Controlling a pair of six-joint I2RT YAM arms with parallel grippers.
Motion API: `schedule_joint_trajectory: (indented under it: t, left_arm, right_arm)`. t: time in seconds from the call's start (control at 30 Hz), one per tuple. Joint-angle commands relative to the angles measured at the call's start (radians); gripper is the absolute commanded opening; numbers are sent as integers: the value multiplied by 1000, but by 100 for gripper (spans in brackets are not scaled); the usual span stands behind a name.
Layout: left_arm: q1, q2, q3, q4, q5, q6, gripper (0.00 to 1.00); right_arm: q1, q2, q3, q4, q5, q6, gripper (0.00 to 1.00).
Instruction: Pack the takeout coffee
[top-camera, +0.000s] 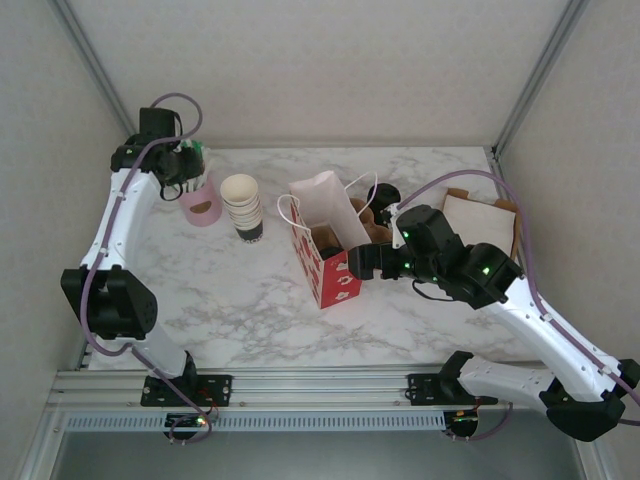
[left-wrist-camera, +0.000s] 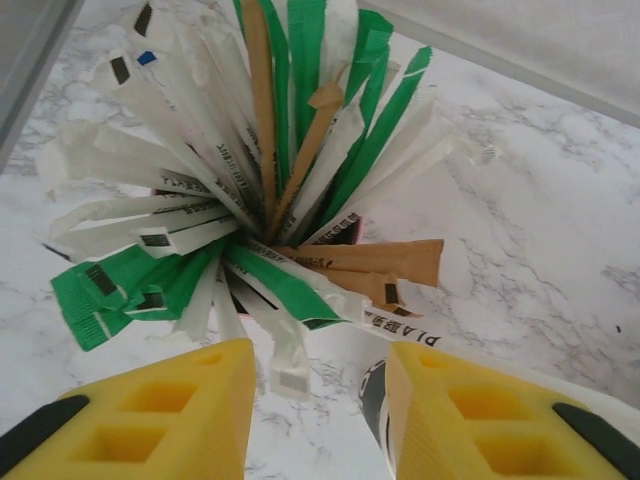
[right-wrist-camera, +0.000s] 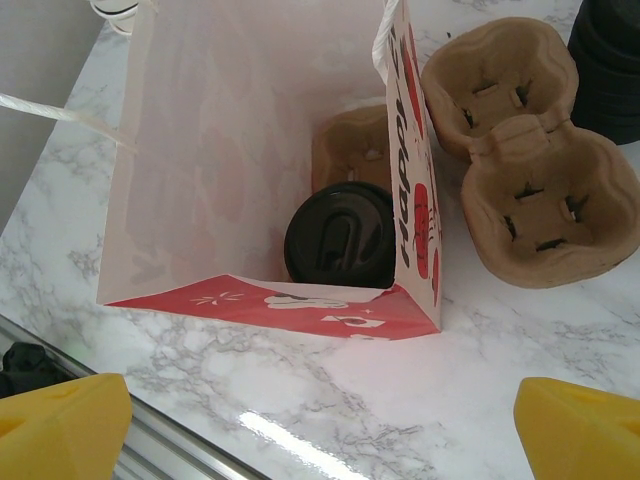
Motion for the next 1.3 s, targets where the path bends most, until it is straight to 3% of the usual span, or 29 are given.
schedule_joint_trajectory:
  t: [0.0, 0.33, 0.5, 0.73, 0.9, 1.27]
  left_arm:
    - [-1, 25, 58, -43, -30, 15, 39]
    - [-14, 44, 102, -42, -3, 10, 32]
    - [-85, -16, 111, -1, 23, 7, 50]
    - [-146, 11, 135, -24, 1, 29, 58]
    - [-168, 55, 153, -29, -65, 45, 57]
    - [-188, 161, 220, -45, -153, 79, 40]
  right_arm:
    - [-8, 6, -4, 27, -11, -19, 99]
    - [-9, -1, -18, 30, -7, -12, 99]
    - [-9, 4, -21, 34, -7, -11, 99]
    - [-8, 6, -26, 40, -8, -8, 99]
    - [-10, 6, -25, 36, -5, -11, 99]
    - [-9, -1, -25, 29, 5, -8, 99]
